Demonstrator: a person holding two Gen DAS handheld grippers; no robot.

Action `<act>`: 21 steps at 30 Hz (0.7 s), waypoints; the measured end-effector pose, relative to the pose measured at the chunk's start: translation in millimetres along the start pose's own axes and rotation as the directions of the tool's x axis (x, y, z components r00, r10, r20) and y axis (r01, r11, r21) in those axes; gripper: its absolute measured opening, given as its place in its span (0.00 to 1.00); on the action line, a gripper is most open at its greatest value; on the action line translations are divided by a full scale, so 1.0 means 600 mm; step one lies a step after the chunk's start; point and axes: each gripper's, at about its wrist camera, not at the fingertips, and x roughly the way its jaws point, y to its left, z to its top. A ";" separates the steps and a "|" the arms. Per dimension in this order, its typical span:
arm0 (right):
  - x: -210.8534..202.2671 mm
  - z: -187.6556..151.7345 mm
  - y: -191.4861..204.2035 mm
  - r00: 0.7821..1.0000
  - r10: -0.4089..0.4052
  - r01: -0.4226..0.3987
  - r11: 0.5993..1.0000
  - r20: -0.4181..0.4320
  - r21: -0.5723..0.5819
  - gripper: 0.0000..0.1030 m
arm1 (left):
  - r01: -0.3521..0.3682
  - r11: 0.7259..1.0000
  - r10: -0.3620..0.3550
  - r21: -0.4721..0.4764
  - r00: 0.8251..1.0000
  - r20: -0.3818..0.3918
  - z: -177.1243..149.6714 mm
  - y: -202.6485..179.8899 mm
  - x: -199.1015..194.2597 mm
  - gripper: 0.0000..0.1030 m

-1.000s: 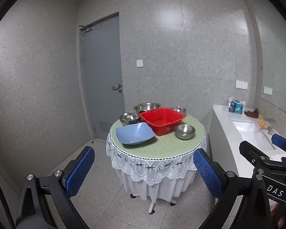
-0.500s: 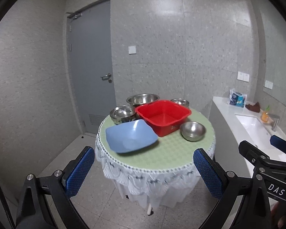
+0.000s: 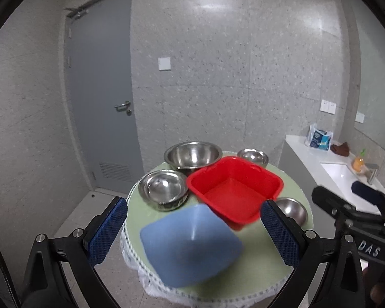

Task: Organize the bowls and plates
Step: 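Move both grippers toward the large steel bowl beside the red basin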

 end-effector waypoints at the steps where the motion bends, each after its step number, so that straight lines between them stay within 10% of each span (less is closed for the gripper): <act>1: 0.018 0.016 0.002 1.000 -0.004 0.004 1.000 0.002 -0.006 1.00 | -0.002 1.000 0.002 0.003 1.000 -0.005 0.018 0.013 0.026 0.99; 11: 0.265 0.167 0.015 0.991 0.067 -0.076 0.994 -0.112 -0.077 1.00 | -0.045 0.997 0.035 -0.062 0.986 -0.163 0.195 0.081 0.320 0.99; 21: 0.625 0.229 0.011 0.885 0.131 -0.182 0.981 -0.446 -0.072 1.00 | -0.146 0.984 0.085 -0.098 0.884 -0.460 0.276 0.151 0.723 0.94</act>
